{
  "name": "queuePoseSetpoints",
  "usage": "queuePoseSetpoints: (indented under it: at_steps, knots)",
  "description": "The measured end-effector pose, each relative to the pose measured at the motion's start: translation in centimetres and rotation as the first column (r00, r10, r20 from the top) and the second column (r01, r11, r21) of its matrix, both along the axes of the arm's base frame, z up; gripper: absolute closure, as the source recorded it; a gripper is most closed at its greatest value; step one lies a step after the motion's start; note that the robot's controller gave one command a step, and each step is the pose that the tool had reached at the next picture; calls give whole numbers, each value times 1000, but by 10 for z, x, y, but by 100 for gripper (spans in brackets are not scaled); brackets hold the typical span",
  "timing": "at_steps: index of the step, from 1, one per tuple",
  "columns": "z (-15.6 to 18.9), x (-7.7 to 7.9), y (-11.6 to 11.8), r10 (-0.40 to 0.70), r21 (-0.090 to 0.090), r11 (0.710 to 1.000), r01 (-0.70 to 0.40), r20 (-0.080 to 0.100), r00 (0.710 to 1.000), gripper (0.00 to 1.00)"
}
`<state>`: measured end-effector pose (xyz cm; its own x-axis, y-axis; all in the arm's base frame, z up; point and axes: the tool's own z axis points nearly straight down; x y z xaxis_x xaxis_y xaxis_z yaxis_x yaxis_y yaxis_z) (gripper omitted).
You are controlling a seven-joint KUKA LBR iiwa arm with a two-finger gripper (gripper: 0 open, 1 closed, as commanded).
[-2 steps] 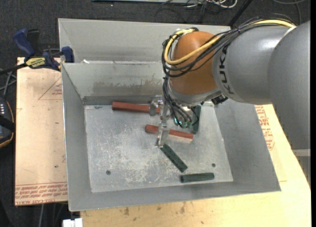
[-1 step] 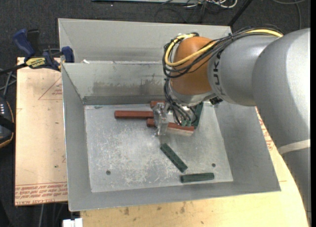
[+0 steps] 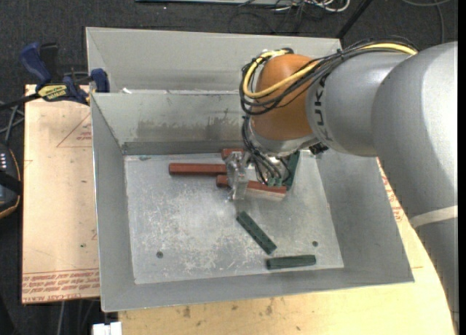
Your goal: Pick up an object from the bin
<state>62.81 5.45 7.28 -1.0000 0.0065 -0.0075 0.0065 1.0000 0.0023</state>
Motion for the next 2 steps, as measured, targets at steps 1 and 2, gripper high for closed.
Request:
queuePoseSetpoints:
  at_steps: [1, 2]
  knots:
    - [51, -8, 7, 15, -1, 1000, -15, -11, 1000, 100]
    - [130, -77, 3, 85, -1, 996, -85, -6, 996, 0]
